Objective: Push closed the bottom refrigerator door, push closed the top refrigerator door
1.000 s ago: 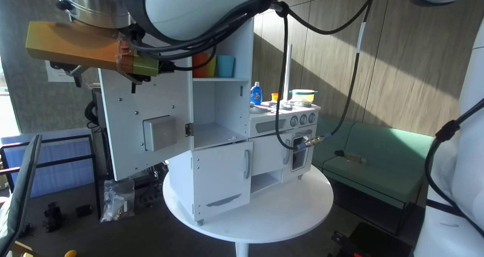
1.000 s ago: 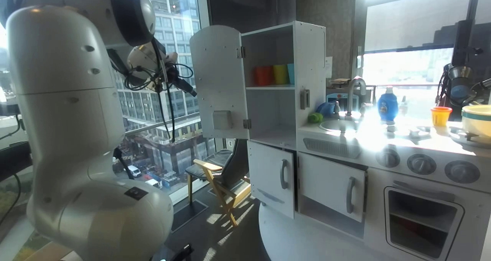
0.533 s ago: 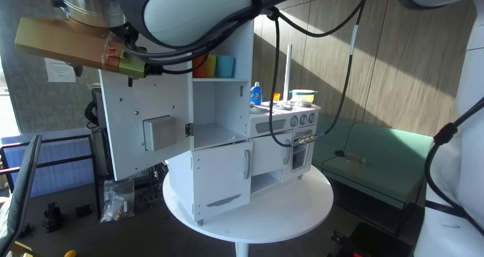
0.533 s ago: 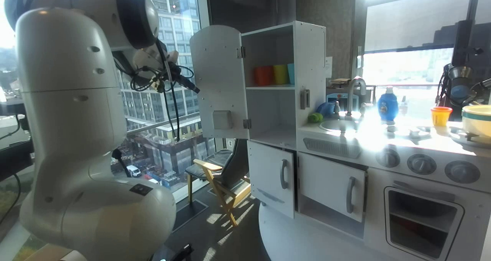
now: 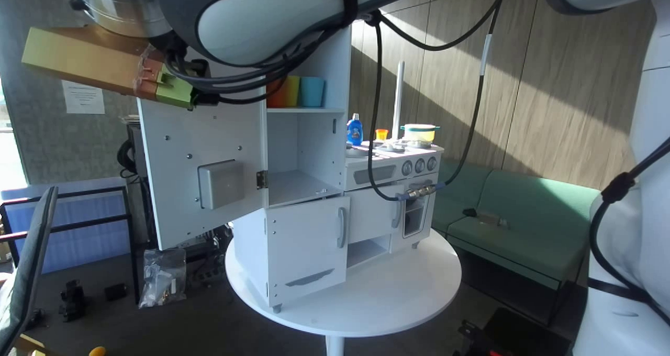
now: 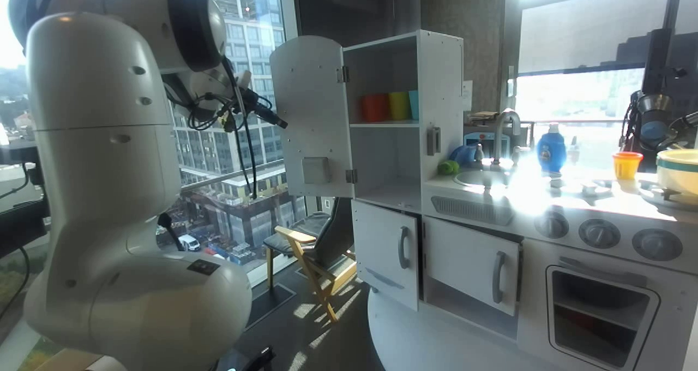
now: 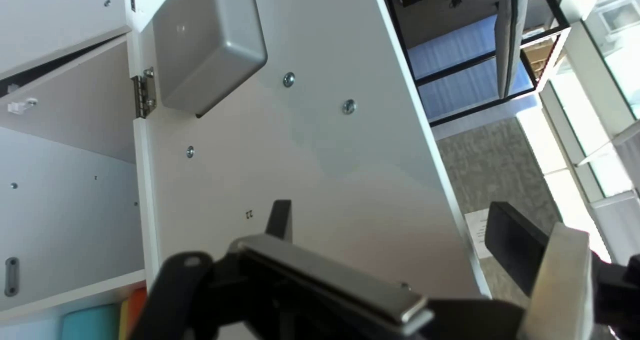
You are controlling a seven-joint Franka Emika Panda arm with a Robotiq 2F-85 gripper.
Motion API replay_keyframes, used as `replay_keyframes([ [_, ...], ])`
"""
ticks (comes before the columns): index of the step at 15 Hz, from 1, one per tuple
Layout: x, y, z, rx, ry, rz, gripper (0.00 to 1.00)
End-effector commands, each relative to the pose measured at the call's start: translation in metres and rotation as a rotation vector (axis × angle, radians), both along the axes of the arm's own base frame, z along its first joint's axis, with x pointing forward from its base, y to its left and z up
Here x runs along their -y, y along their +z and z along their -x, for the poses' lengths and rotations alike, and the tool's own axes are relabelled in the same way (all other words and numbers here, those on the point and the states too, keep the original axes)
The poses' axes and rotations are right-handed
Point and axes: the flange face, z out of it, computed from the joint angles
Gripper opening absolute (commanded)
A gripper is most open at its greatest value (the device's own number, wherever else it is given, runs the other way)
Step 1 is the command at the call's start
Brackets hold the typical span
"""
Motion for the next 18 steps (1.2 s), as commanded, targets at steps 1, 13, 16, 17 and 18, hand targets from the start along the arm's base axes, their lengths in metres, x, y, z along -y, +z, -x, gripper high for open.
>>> replay_keyframes([
  [1,-0.004,0.011,-0.004,0.071,-0.035,0.023,1.00],
  [13,0.003,-0.055,0.010,-0.135,-0.079,0.241,1.00],
  [16,0.015,-0.076,0.036,-0.137,-0.054,0.305,1.00],
  [17,0.021,-0.080,0.042,-0.136,-0.049,0.319,1.00],
  [18,0.026,-0.082,0.047,-0.139,-0.054,0.332,1.00],
])
